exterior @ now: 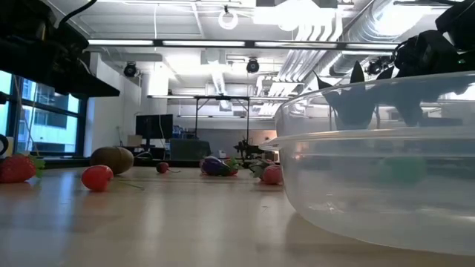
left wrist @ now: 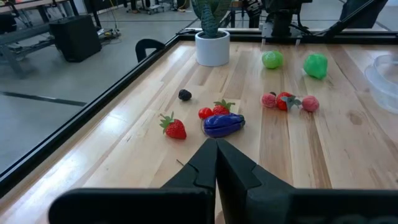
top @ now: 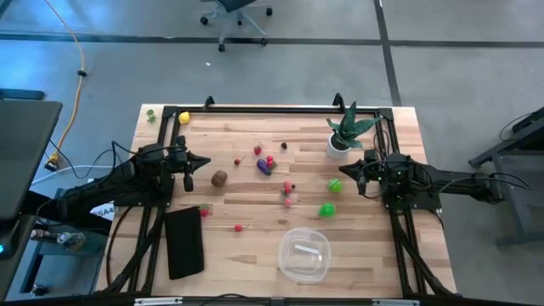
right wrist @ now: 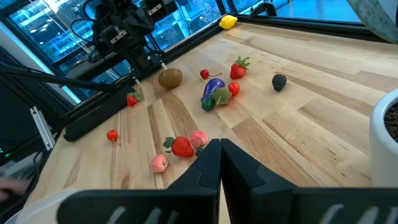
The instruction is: Pick and placing Produce into tupperware
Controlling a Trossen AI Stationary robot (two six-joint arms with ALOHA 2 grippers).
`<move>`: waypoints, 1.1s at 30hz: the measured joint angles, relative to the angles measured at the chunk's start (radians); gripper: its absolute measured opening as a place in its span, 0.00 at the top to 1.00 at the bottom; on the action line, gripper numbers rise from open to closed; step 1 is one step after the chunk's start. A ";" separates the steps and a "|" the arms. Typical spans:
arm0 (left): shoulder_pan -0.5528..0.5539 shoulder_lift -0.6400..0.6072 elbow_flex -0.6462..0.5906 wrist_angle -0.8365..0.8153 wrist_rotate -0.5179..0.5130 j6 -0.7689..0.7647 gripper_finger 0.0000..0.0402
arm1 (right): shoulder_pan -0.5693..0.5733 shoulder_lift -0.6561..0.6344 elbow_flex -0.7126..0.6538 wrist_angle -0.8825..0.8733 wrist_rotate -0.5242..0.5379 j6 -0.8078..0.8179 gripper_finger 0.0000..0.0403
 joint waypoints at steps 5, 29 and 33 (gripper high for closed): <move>0.000 0.000 0.000 0.000 0.000 0.000 1.00 | 0.000 0.000 0.000 0.000 0.000 0.000 1.00; 0.000 0.000 0.000 0.024 -0.012 -0.001 1.00 | 0.000 0.000 0.000 0.003 0.016 -0.019 1.00; 0.000 0.000 0.000 0.022 -0.026 -0.007 1.00 | 0.000 0.000 0.000 0.071 0.056 0.029 1.00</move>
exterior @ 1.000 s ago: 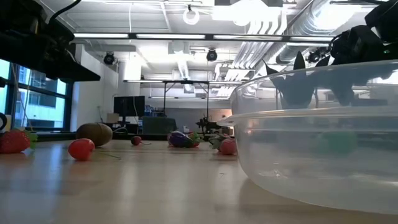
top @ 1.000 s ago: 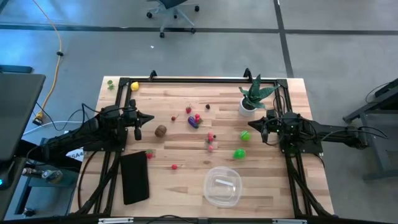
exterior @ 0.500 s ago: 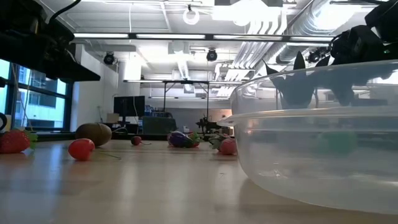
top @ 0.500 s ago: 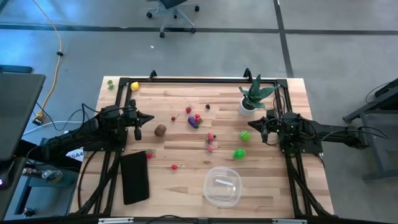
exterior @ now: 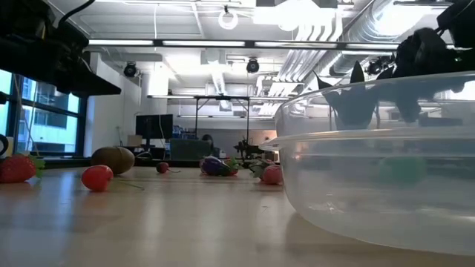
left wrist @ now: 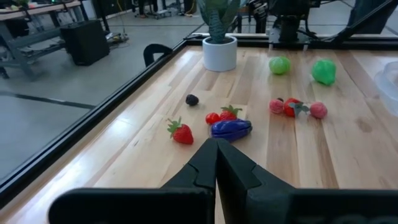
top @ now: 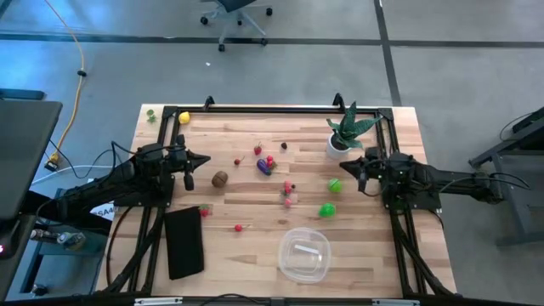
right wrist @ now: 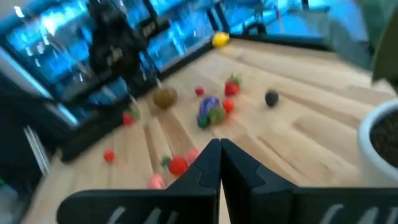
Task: Pick and placing Produce into tupperware
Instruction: Move the transparent container to the center of the table
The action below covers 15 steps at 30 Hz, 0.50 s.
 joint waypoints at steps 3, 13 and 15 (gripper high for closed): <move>0.000 0.000 0.000 0.000 0.000 -0.003 1.00 | 0.000 0.000 0.000 0.080 -0.001 0.017 1.00; 0.000 0.000 0.000 0.087 0.093 -0.003 1.00 | 0.001 0.000 0.046 0.582 -0.301 0.052 1.00; 0.000 0.000 -0.001 0.140 0.141 0.006 1.00 | 0.000 0.001 0.100 0.559 -0.337 0.041 1.00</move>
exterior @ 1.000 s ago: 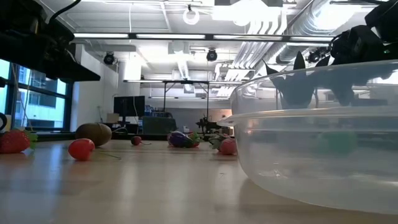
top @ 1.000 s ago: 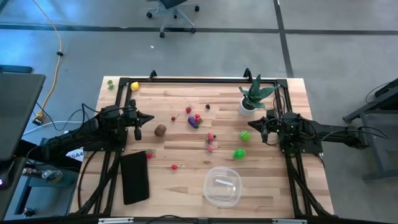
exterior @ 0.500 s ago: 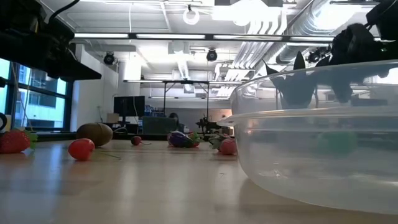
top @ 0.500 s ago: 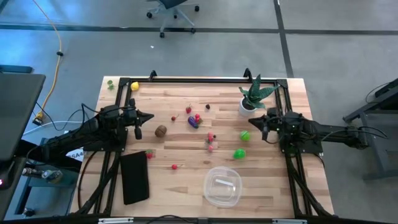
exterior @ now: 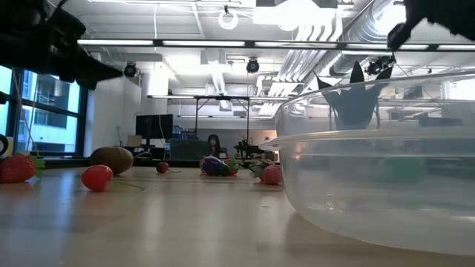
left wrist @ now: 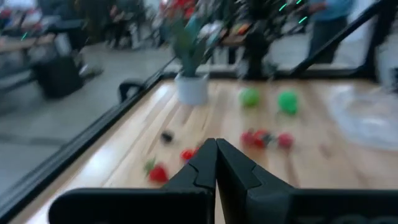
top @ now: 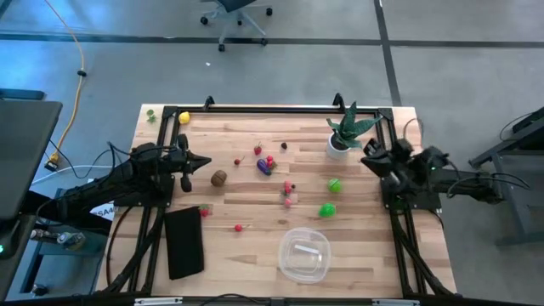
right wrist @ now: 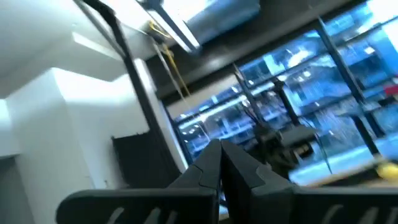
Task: Pick and placing Produce into tupperware
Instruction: Move the transparent container to the center of the table
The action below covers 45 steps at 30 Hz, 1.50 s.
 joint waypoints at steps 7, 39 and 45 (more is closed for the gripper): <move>0.000 0.000 0.000 0.049 0.055 0.003 1.00 | 0.008 0.130 0.257 -0.461 0.001 -0.035 1.00; 0.000 0.000 0.000 0.023 0.057 -0.006 1.00 | 0.657 1.732 1.154 -1.238 0.341 0.270 1.00; 0.000 0.000 0.000 0.015 0.057 -0.006 1.00 | 0.626 1.914 1.303 -1.276 0.309 0.133 1.00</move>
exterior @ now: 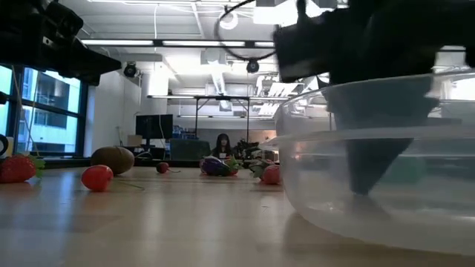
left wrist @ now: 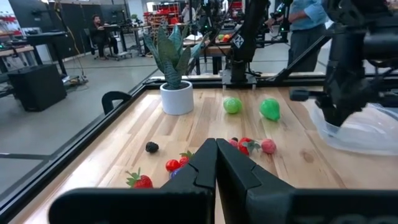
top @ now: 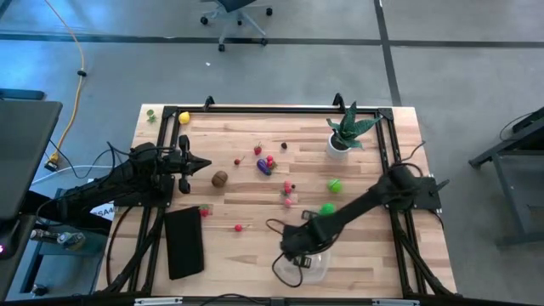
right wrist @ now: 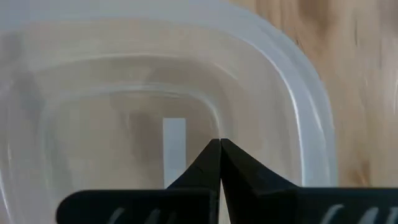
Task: Pick and placing Produce into tupperware
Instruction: Move the transparent container to the center of the table
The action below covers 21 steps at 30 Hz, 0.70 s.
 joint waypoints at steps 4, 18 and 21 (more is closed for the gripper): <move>0.000 0.000 0.000 -0.014 0.000 0.000 1.00 | -0.030 0.054 0.087 -0.025 0.013 -0.083 1.00; 0.000 0.000 0.000 -0.049 0.000 0.011 1.00 | -0.222 0.084 0.153 0.003 0.006 -0.340 1.00; 0.000 0.000 0.000 -0.049 0.000 0.012 1.00 | -0.261 0.084 0.153 0.033 -0.004 -0.395 1.00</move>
